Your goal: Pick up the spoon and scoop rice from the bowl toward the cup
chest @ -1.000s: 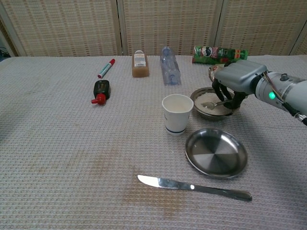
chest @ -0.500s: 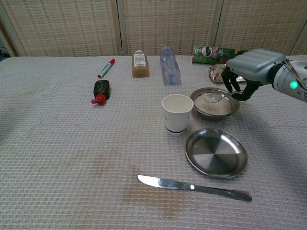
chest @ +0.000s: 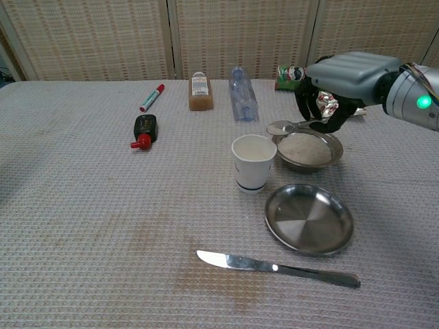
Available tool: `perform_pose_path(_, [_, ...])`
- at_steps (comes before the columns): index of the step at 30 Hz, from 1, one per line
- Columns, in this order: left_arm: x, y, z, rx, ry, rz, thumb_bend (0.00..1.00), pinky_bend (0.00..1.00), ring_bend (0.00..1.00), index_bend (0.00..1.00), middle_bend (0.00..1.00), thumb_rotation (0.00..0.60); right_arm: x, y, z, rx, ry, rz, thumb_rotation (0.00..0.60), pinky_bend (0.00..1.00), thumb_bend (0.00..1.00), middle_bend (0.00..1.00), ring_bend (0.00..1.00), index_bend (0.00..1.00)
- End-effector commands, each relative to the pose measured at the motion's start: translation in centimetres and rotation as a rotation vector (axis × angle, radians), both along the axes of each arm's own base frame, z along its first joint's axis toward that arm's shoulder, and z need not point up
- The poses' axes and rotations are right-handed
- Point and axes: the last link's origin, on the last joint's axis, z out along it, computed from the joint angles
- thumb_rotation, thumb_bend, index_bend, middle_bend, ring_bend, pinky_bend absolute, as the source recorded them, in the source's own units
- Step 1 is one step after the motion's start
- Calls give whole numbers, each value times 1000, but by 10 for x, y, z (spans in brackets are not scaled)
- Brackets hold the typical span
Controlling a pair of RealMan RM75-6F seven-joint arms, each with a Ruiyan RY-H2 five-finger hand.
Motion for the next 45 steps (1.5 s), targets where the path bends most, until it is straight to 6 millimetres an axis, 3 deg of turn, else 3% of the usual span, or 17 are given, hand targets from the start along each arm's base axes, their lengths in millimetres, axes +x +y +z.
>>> perform_pose_path(1, [0,0,1,6,-7,7,425,100,0,0,0,600,10,1,-4,2,15,27,600,0,356,557,281,784])
perform_pose_path(14, [1,2,2,9,-12,11,426,100,0,0,0,600,39,5,-33,-15,263,169,600,0,356,557,281,782])
perform_pose_path(22, [-2,3,5,29,8,18,426,100,0,0,0,600,53,17,-29,-170,455,403,600,0,356,557,281,780])
perform_pose_path(40, [1,7,4,15,4,5,426,101,0,0,0,600,61,39,-38,-266,763,666,600,0,356,557,282,765])
perform_pose_path(45, [3,9,3,18,-5,6,426,101,0,0,0,600,59,42,-37,-263,752,652,600,0,356,557,282,762])
